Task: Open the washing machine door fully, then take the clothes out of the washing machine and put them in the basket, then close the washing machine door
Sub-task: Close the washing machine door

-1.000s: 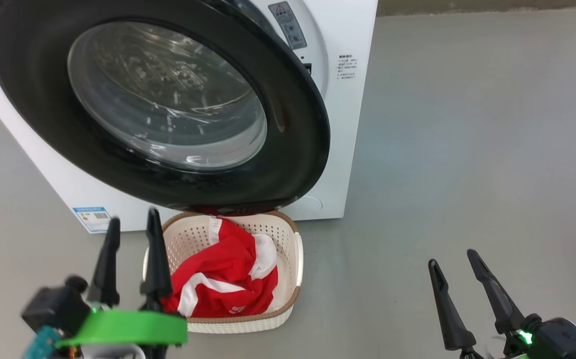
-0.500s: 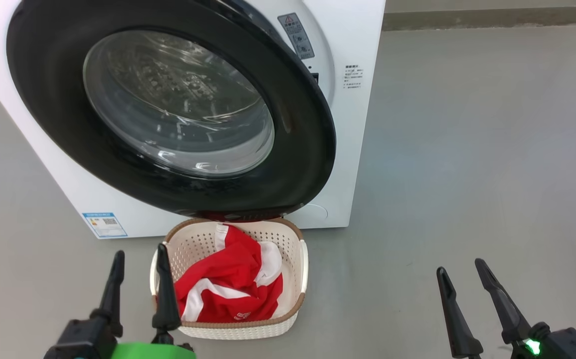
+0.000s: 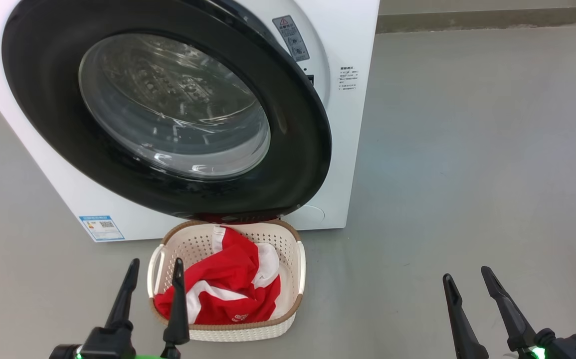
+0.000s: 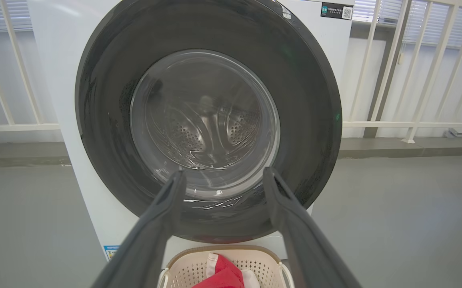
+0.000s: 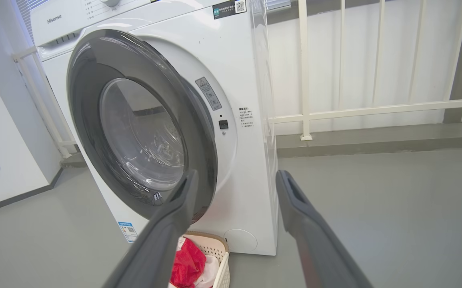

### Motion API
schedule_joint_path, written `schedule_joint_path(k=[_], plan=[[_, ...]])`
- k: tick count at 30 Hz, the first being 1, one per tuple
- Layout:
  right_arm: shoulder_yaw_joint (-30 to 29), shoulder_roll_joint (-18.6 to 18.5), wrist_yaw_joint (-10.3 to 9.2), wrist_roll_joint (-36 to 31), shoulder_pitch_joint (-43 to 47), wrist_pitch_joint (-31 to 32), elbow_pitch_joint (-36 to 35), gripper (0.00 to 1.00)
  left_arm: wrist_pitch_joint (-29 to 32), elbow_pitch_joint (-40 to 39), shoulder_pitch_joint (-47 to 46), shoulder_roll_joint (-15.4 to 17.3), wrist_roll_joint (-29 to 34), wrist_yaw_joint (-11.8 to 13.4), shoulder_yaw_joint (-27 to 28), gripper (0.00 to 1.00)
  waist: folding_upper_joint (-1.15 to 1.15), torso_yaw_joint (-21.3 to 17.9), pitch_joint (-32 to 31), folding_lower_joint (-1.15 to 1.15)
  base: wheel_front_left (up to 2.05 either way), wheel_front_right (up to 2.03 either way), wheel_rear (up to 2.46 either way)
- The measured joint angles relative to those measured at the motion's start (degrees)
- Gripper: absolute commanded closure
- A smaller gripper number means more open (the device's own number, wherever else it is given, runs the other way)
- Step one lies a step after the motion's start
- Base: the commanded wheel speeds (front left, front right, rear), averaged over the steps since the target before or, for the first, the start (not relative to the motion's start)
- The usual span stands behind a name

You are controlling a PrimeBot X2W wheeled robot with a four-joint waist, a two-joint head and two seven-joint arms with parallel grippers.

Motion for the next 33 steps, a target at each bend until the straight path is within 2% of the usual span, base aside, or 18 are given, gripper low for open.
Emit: schedule_joint_path(k=[20,21,22,23,24,25,33], plan=[[-0.3,0.0,0.0,0.0,0.0,0.0,0.3,0.0,0.0,1.7,0.0,-1.0,3.3,-1.0,0.0,0.0,0.0,2.2,0.5,0.0,0.0,0.0,0.0],[-0.3,0.0,0.0,0.0,0.0,0.0,0.5,0.04,0.0,1.7,0.0,-1.0,3.3,-1.0,0.0,0.0,0.0,2.4,0.5,0.0,0.0,0.0,0.0],[-0.3,0.0,0.0,0.0,0.0,0.0,0.6,0.25,0.0,1.6,0.0,-1.0,3.3,-1.0,-0.1,0.0,0.0,2.7,0.6,0.0,0.0,0.0,0.0],[-0.2,0.0,0.0,0.0,-0.1,0.0,0.8,0.52,0.0,1.6,0.0,-1.1,3.5,-1.0,-0.1,0.0,0.0,3.0,0.7,0.0,0.0,0.0,0.0],[-0.1,0.0,0.0,0.0,-0.1,0.0,0.9,0.73,0.0,1.5,0.0,-1.2,3.9,-1.0,-0.2,0.0,0.0,3.3,0.8,0.0,0.0,0.0,0.0],[-0.1,0.0,0.0,0.0,-0.1,0.0,1.1,0.99,0.0,1.3,0.0,-1.4,4.2,-1.0,-0.3,0.0,0.0,3.6,1.0,0.0,0.0,0.0,0.0],[1.5,0.0,0.0,-0.4,-5.9,0.0,3.5,1.0,0.0,-0.5,-0.8,-2.0,4.9,-1.5,-1.2,0.0,0.0,6.3,3.8,0.0,0.0,0.0,0.0]])
